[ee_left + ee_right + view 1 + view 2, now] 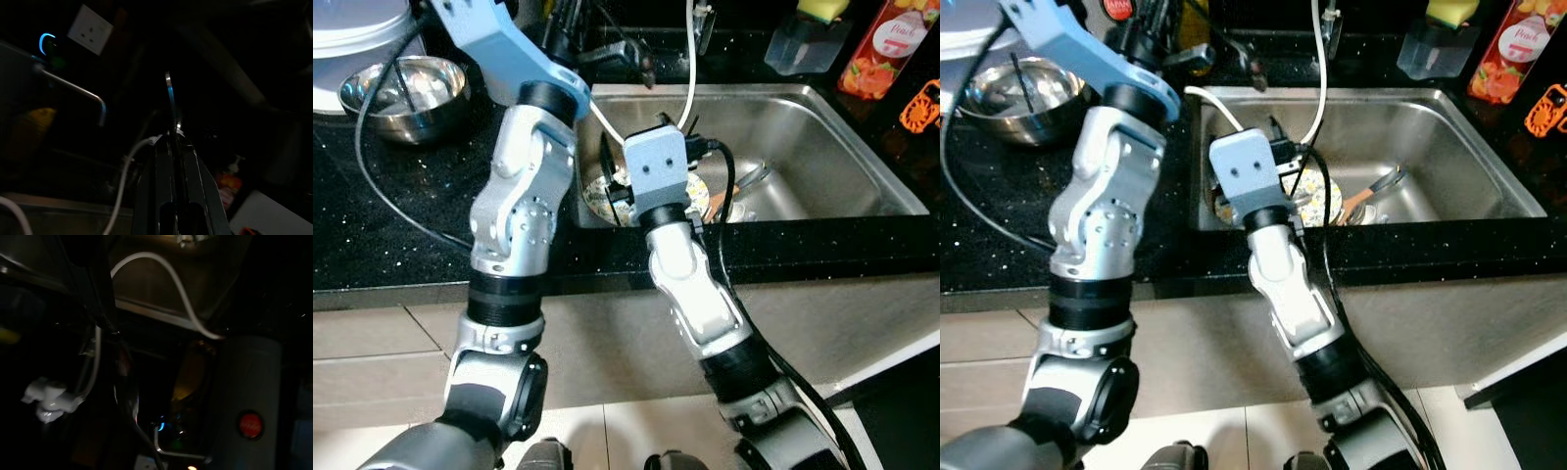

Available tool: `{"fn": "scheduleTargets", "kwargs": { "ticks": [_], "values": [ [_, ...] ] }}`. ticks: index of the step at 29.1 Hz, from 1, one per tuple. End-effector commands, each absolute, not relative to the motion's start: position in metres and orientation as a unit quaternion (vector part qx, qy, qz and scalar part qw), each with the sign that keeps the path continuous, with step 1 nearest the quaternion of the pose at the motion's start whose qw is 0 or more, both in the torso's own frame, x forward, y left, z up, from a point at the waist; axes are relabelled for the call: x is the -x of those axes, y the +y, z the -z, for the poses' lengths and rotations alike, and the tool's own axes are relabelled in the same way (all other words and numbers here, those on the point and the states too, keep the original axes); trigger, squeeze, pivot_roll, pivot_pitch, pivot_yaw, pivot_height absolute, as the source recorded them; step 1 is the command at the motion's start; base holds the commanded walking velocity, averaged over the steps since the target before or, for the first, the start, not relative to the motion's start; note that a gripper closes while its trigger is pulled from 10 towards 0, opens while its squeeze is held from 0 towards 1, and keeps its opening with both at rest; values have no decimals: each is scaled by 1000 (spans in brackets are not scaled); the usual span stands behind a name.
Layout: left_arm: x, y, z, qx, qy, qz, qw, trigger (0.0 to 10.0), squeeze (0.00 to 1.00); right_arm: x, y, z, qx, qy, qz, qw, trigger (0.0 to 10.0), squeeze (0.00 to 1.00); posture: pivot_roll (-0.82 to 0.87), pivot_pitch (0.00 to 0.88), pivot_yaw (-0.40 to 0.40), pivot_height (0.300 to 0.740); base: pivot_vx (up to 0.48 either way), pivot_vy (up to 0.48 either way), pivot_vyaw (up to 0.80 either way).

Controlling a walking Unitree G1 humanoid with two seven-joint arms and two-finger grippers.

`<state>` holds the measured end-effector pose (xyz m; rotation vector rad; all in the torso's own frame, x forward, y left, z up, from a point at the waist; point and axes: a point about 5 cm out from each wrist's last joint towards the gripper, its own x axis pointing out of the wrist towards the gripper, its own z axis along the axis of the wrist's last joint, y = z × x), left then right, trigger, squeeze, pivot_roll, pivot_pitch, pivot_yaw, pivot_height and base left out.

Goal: Kitchen organization

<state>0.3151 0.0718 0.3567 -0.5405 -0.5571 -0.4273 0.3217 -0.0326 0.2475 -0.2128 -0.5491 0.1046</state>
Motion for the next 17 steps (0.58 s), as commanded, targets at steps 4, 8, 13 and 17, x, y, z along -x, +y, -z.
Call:
{"fn": "scheduleTargets", "kwargs": {
  "ticks": [4, 8, 13, 17],
  "values": [
    [-314, 64, -351, 290, -238, 209, 903, 10000, 0, -334, -40, -245, 126, -266, 6, 956, 10000, 0, 93, 48, -13, 740, 0, 0, 0],
    [-316, 62, -347, 319, -215, 212, 898, 10000, 0, -343, -47, -247, 142, -264, 47, 953, 10000, 0, 90, 50, -11, 740, 0, 0, 0],
    [-314, 58, -342, 332, -198, 217, 896, 10000, 0, -350, -53, -251, 146, -264, 75, 950, 10000, 0, 90, 50, -11, 740, 0, 0, 0],
    [-314, 55, -337, 343, -179, 219, 896, 10000, 0, -353, -55, -256, 142, -271, 83, 949, 10000, 0, 86, 54, -12, 740, 0, 0, 0]
  ]
}}
